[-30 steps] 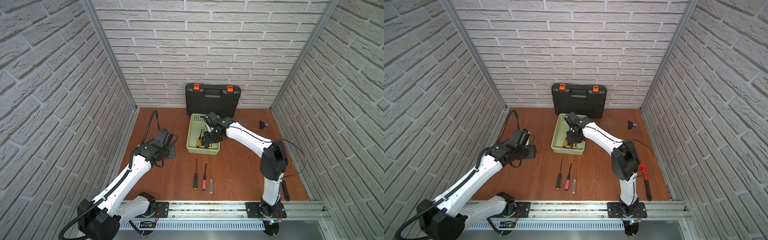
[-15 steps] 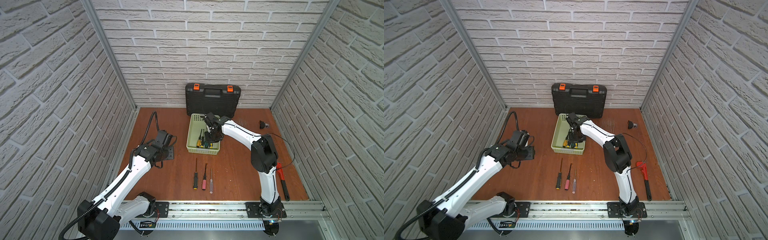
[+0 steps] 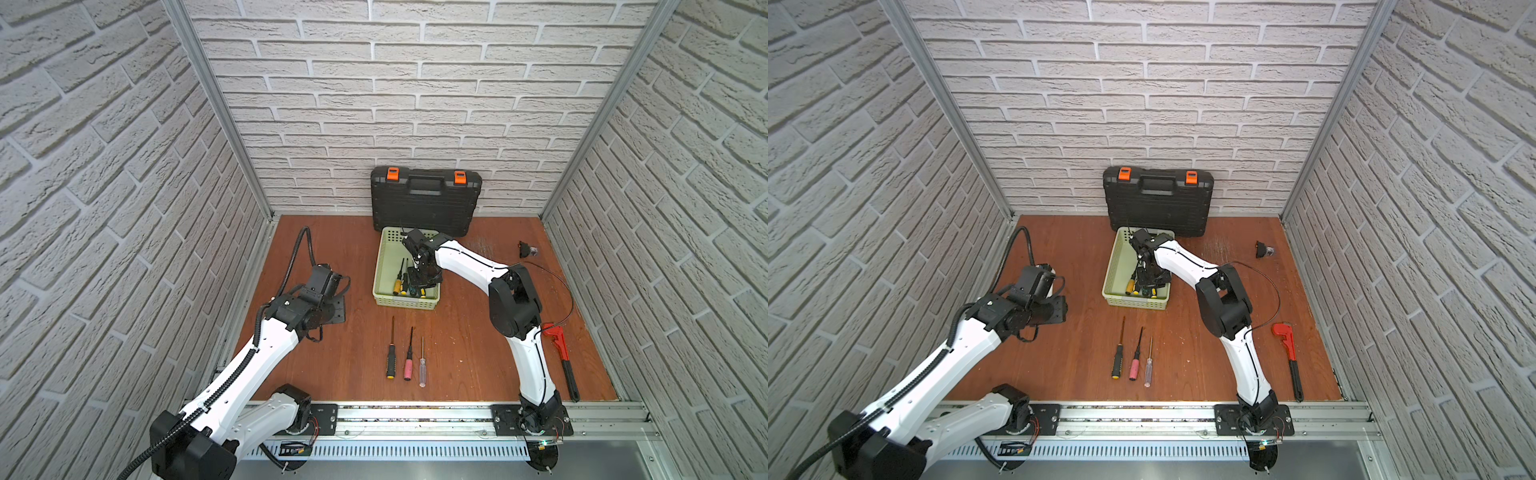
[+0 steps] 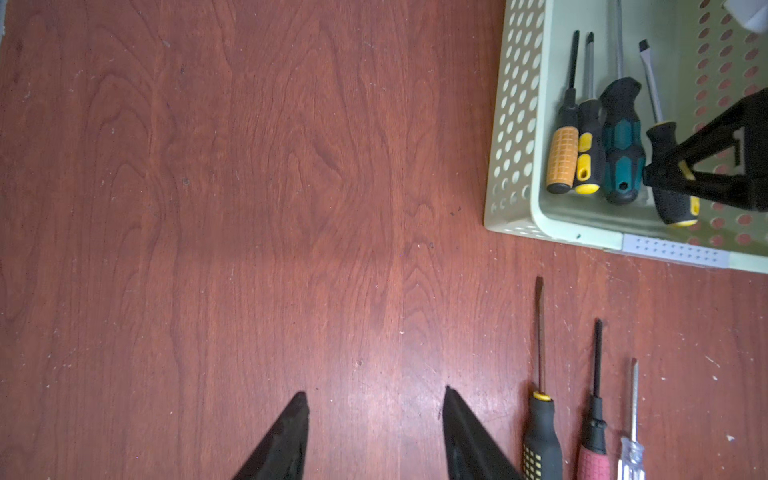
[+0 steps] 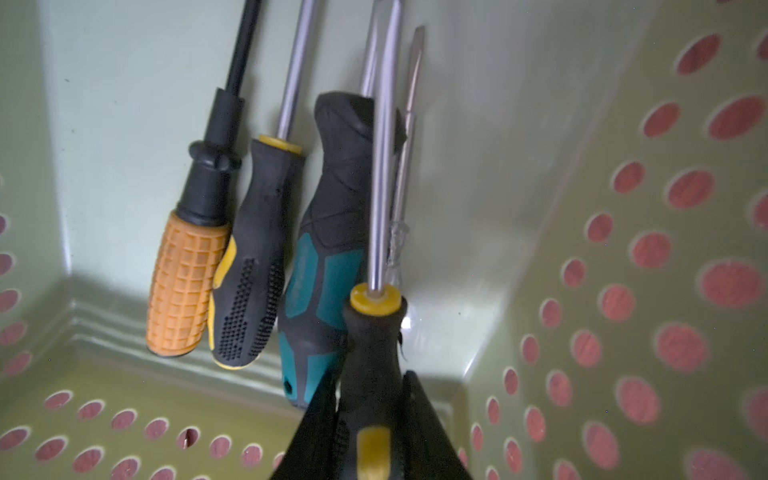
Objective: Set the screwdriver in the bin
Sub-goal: 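Lower the yellow-black screwdriver into the basket and open the right gripper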
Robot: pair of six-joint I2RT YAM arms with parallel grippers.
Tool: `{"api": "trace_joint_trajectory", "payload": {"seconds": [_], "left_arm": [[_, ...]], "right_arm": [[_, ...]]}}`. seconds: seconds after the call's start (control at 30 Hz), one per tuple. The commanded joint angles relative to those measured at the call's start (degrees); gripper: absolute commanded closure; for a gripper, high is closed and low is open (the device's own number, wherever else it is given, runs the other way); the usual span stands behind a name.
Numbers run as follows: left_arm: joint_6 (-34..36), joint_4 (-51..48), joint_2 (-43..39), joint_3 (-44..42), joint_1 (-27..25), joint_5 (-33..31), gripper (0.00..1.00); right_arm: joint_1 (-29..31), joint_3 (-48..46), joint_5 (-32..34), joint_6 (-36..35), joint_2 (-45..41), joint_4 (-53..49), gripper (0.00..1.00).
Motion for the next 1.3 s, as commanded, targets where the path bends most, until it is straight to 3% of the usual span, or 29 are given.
{"api": "trace_joint_trajectory", "payload": {"seconds": [0.0, 0.27, 0.73, 0.87, 0.97, 1.1, 1.27], "left_arm": [[0.7, 2.4, -1.8, -0.8, 0.6, 0.1, 0.47], [1.1, 2.3, -3.3, -0.9, 1.0, 1.2, 0.46], [2.0, 0.0, -1.6, 1.3, 1.1, 2.4, 0.45], [2.2, -1.7, 1.4, 2.6, 1.1, 8.5, 0.45], [2.0, -1.5, 3.6, 2.5, 0.6, 17.2, 0.47], [0.1, 0.3, 5.8, 0.9, -3.0, 24.2, 0.50], [-4.3, 3.0, 9.5, -0.5, -12.2, 21.5, 0.52]], "right_arm": [[-0.1, 2.5, 1.3, 0.5, 1.4, -2.5, 0.86], [-0.1, 4.3, 1.4, 1.1, 2.4, -3.7, 0.71], [-0.1, 6.9, 1.3, -0.3, 3.0, -5.1, 0.65], [-0.1, 8.0, -0.2, -0.7, 0.8, -4.8, 0.65], [0.0, 8.0, -2.0, -1.3, -2.7, -3.7, 0.65], [1.0, 5.7, -3.0, -3.1, -9.5, -1.3, 0.65], [3.6, -3.5, -2.1, -4.2, -20.3, 5.3, 0.65]]}}
